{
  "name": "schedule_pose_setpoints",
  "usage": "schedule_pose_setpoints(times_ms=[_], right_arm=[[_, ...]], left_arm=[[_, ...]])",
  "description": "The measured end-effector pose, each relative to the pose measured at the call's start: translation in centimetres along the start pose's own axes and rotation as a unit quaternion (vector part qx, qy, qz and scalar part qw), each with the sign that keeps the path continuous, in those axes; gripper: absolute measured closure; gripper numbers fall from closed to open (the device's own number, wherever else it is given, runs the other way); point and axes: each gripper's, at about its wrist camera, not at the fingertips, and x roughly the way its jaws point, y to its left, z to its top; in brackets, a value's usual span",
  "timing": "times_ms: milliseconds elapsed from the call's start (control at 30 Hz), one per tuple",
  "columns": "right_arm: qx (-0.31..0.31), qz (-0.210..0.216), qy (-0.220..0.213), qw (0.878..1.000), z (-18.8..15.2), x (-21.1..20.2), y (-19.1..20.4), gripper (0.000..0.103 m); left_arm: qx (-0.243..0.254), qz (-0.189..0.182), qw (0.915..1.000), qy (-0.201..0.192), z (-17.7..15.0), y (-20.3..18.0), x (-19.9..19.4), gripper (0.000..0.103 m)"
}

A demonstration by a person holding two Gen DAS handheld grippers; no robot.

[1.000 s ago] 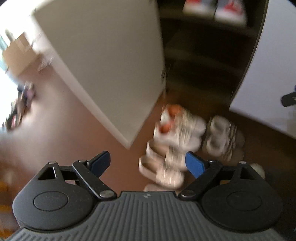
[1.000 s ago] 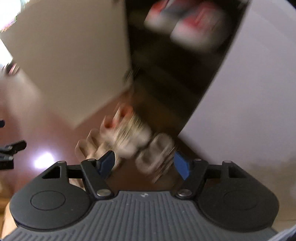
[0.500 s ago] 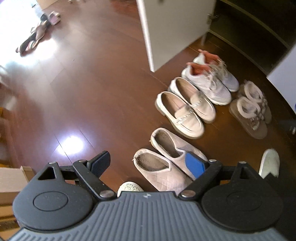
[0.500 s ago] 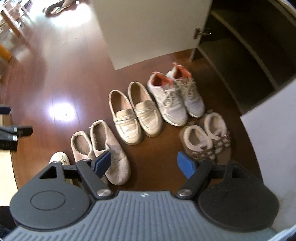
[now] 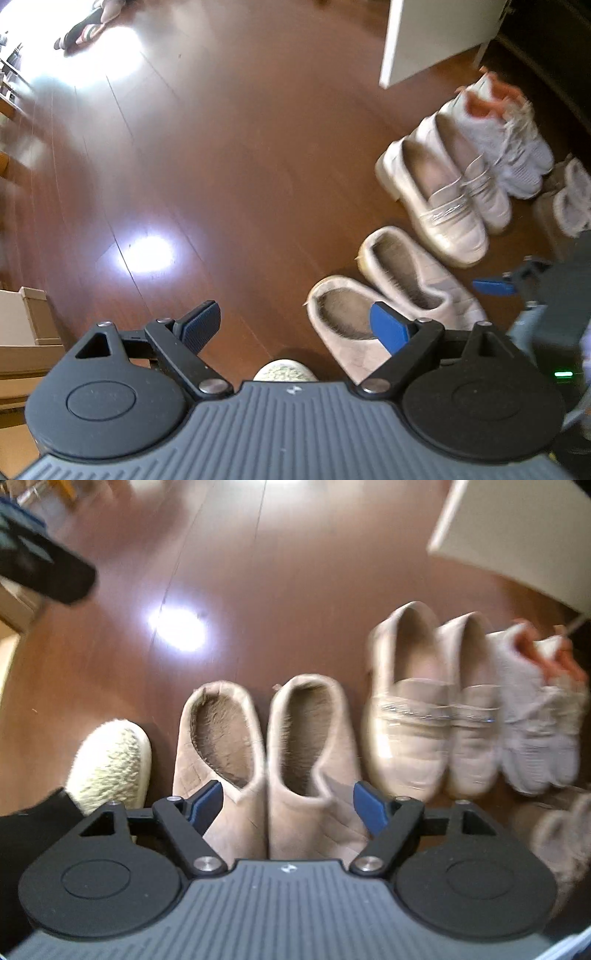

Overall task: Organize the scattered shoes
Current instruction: 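Move both grippers down toward the quilted slippers on the floor, then grasp both quilted slippers at their heels with the right gripper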

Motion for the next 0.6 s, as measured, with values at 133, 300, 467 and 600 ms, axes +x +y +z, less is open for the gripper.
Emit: schedule_pose_setpoints(times_ms=[133, 300, 467, 600], right_arm=[[0.01, -0.025, 0.004, 1.0, -0.1, 4.8, 1.1, 0.038], [-0.006, -0.041, 0.043, 0.998, -1.0, 9.4, 2.0, 0.063], [-0.059, -0.021, 0.03, 0.998, -2.1, 8.6, 2.9, 0.085], [0.004, 0.012, 0.011, 1.0, -2.5, 4.7, 0.8, 0.085]], left_arm=[[-0.011, -0.01, 0.9999, 0.009, -1.1, 0.8, 1.9, 0.013], [-0.003, -0.006, 0.9997, 0.021, -2.5, 0.7, 3.5, 0.013], [0.016, 0.002, 0.9995, 0.028, -3.0, -0.3, 3.4, 0.013], [0.035, 0.011, 0.9992, 0.017, -2.1, -1.7, 1.2, 0.013]])
